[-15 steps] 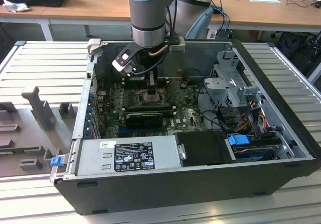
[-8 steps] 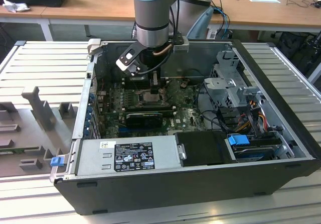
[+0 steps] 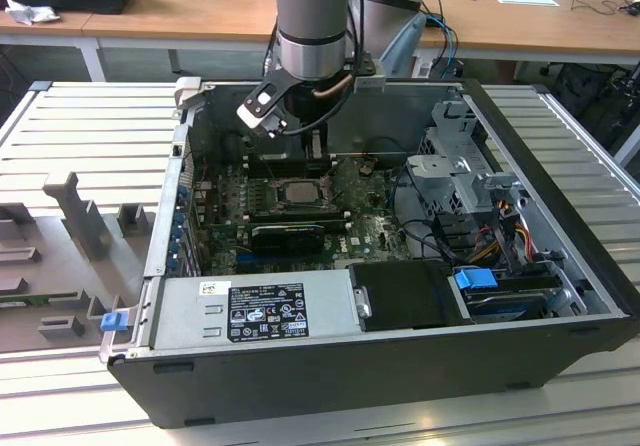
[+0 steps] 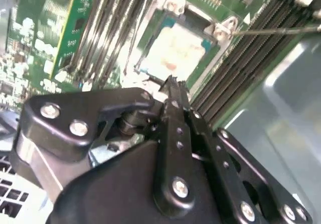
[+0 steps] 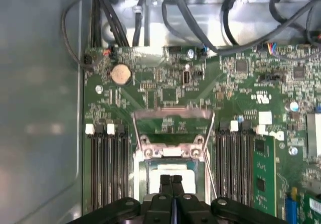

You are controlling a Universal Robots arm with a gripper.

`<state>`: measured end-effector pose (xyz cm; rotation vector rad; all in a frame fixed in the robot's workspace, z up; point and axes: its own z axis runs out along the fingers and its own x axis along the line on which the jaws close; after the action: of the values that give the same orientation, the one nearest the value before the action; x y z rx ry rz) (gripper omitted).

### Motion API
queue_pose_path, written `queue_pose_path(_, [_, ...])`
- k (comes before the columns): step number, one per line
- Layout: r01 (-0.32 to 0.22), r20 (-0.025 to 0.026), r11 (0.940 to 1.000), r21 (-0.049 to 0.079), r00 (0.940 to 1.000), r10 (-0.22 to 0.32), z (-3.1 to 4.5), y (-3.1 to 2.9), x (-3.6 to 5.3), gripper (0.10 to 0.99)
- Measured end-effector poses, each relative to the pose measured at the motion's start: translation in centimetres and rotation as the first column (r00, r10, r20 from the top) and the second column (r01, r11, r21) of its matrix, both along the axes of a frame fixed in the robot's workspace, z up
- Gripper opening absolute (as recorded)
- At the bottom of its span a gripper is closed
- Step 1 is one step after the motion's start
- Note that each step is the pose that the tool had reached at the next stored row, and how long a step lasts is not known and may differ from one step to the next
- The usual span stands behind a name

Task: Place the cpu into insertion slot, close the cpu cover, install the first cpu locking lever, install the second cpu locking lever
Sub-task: 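Close the cpu cover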

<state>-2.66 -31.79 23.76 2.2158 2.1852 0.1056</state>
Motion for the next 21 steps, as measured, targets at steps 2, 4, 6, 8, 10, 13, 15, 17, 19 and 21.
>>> queue_pose_path(2, [0.0,0.0002,1.0,0.0,1.0,0.0,0.46,0.02,0.03,0.106])
queue_pose_path(4, [0.0,0.0002,1.0,-0.001,1.0,0.0,2.13,0.07,0.03,0.106])
queue_pose_path(6, [0.0,0.0004,1.0,0.0,1.0,0.0,2.26,0.07,0.06,0.106])
queue_pose_path(8, [0.0,0.0002,1.0,-0.001,1.0,0.0,2.29,0.06,0.55,0.106])
queue_pose_path(10, [0.0,0.0003,1.0,-0.001,1.0,0.0,2.89,0.06,0.56,0.106])
queue_pose_path(13, [0.0,0.0003,1.0,-0.001,1.0,0.0,4.09,0.06,0.57,0.106])
queue_pose_path(15, [0.0,0.0003,1.0,-0.001,1.0,0.0,4.27,0.09,1.04,0.106])
queue_pose_path(17, [0.0,0.0001,1.0,-0.001,1.0,0.0,4.39,0.12,1.4,0.106])
queue_pose_path(19, [0.0,0.0002,1.0,-0.001,1.0,0.0,4.79,0.18,1.55,0.106])
queue_pose_path(21, [0.0,0.0004,1.0,-0.001,1.0,0.0,4.85,0.21,2.0,0.106])
